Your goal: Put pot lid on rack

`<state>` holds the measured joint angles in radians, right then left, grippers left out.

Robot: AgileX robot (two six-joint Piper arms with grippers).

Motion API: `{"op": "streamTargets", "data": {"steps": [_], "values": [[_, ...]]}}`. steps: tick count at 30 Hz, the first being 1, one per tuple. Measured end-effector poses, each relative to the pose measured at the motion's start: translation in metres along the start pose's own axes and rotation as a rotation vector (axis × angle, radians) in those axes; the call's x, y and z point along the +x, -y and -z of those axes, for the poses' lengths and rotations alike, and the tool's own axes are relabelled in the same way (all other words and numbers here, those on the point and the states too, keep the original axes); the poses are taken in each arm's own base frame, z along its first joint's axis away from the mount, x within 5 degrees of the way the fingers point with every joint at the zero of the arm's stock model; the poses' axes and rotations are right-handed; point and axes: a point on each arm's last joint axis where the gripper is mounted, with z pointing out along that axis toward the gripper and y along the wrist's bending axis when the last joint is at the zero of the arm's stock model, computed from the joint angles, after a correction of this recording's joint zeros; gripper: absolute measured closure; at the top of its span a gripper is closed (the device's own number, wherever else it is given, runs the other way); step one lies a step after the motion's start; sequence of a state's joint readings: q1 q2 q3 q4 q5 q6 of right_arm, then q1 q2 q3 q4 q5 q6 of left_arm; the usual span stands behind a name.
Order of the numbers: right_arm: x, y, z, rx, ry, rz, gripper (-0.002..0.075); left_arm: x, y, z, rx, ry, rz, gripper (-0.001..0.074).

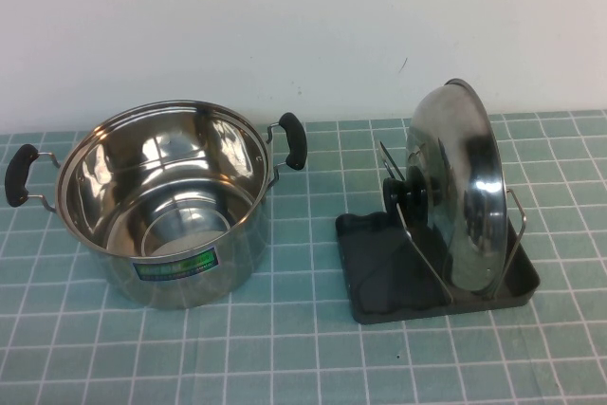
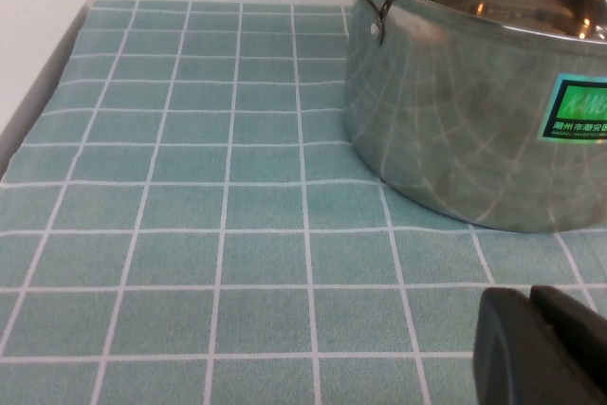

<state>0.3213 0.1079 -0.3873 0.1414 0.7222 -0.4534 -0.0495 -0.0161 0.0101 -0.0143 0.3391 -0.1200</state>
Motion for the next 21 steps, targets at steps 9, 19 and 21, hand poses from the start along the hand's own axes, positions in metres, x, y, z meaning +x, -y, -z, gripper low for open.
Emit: {"op": "streamTargets", "data": {"steps": [9, 19, 21], "values": [[-0.001, 0.001, 0.0, 0.016, 0.007, 0.011, 0.0727, 0.0, 0.0, 0.0, 0.0, 0.0, 0.0, 0.0736], [0.022, 0.007, -0.009, 0.288, 0.08, -0.052, 0.0727, 0.0, 0.0, 0.0, 0.0, 0.0, 0.001, 0.0736], [0.032, 0.008, -0.015, 0.351, 0.059, -0.066, 0.0727, 0.0, 0.0, 0.0, 0.001, 0.0, 0.002, 0.0736]]}}
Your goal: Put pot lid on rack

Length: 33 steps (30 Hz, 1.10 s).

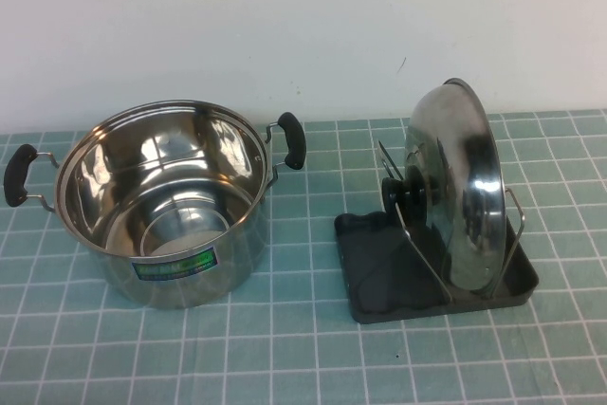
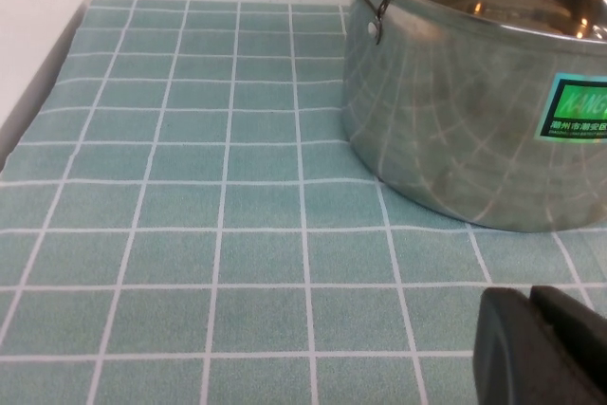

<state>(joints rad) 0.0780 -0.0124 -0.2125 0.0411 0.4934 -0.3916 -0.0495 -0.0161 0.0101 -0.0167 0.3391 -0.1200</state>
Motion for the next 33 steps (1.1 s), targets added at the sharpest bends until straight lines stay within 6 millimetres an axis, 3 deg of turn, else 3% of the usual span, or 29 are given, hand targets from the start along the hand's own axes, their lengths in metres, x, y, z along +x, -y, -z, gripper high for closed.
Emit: {"op": "streamTargets", "data": {"steps": [13, 24, 33], "values": [[0.052, -0.012, -0.029, 0.075, -0.054, 0.016, 0.0727, 0.0, 0.0, 0.0, 0.0, 0.0, 0.0, 0.0737], [0.059, -0.007, -0.029, 0.194, -0.131, -0.085, 0.0727, 0.0, 0.0, 0.0, 0.0, 0.0, 0.0, 0.0737], [0.06, -0.009, -0.029, 0.155, -0.126, -0.139, 0.0727, 0.0, 0.0, 0.0, 0.0, 0.0, 0.0, 0.0737]]}}
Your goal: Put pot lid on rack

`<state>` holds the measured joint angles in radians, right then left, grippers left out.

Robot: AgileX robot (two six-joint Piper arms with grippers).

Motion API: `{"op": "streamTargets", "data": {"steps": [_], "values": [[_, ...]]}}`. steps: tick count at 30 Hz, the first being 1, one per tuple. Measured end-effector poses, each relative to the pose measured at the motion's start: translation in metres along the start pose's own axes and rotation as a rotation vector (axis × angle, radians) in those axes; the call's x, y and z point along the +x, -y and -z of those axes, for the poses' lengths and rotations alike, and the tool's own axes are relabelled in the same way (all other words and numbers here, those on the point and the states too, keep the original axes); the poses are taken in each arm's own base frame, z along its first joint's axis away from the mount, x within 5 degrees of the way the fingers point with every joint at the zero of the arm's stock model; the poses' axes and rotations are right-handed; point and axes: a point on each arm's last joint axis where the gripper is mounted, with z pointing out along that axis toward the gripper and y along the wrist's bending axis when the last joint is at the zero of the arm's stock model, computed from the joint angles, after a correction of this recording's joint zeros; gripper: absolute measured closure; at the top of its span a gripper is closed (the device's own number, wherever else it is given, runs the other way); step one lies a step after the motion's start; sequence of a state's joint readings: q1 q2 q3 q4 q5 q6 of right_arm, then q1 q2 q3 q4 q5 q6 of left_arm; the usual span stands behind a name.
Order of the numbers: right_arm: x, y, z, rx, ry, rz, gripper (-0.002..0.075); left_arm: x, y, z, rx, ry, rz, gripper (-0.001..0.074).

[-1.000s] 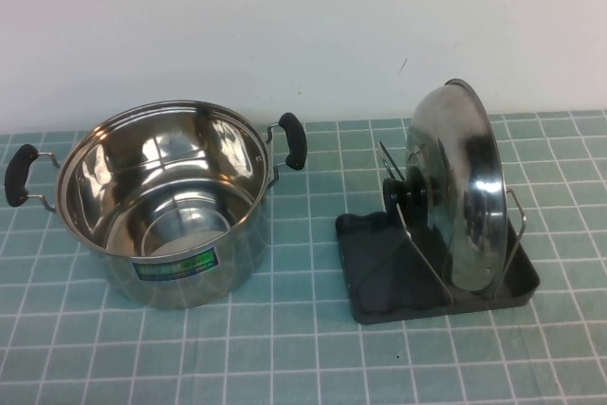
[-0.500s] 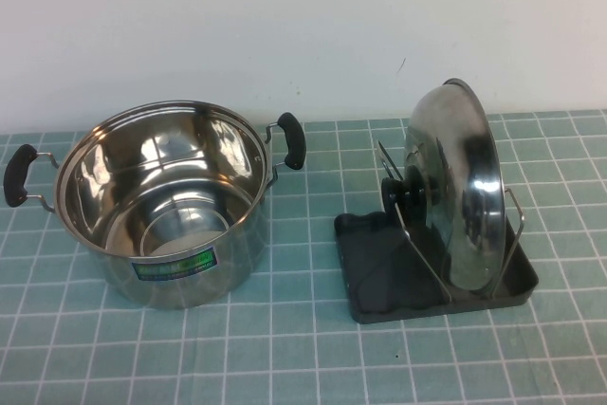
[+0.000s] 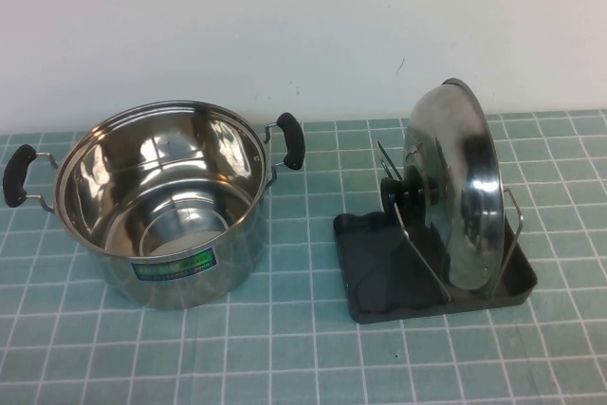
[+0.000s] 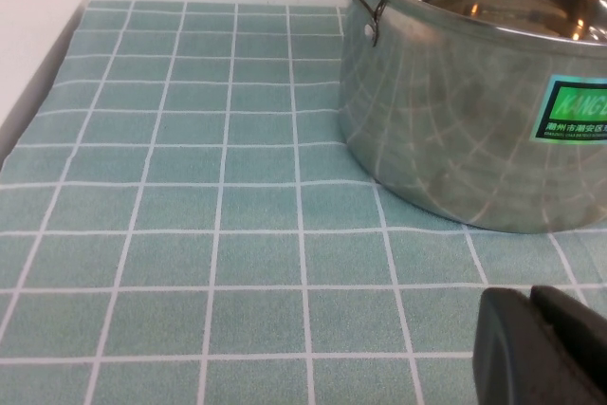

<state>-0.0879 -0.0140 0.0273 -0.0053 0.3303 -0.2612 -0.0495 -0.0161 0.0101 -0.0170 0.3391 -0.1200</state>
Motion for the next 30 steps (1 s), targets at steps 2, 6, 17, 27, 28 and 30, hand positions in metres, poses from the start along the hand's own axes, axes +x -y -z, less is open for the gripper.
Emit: {"op": "streamTargets", "data": {"steps": [2, 6, 17, 27, 28, 30], "values": [[0.0, 0.0, 0.0, 0.0, 0.0, -0.038, 0.0727, 0.0, 0.0, 0.0, 0.0, 0.0, 0.0, 0.0737], [0.0001, 0.0, 0.0, 0.0, -0.002, -0.065, 0.0727, 0.0, 0.0, 0.0, 0.0, 0.0, 0.0, 0.0737], [0.0002, 0.0, 0.0002, 0.0, -0.006, -0.151, 0.0727, 0.0, 0.0, 0.0, 0.0, 0.0, 0.0, 0.0737], [0.0002, 0.0001, 0.0002, 0.0, -0.007, -0.074, 0.0727, 0.0, 0.0, 0.0, 0.0, 0.0, 0.0, 0.0737], [0.0002, 0.0001, 0.0002, 0.0, -0.007, -0.066, 0.0727, 0.0, 0.0, 0.0, 0.0, 0.0, 0.0, 0.0737], [0.0002, 0.0001, 0.0002, 0.0, -0.007, -0.054, 0.0727, 0.0, 0.0, 0.0, 0.0, 0.0, 0.0, 0.0737]]}}
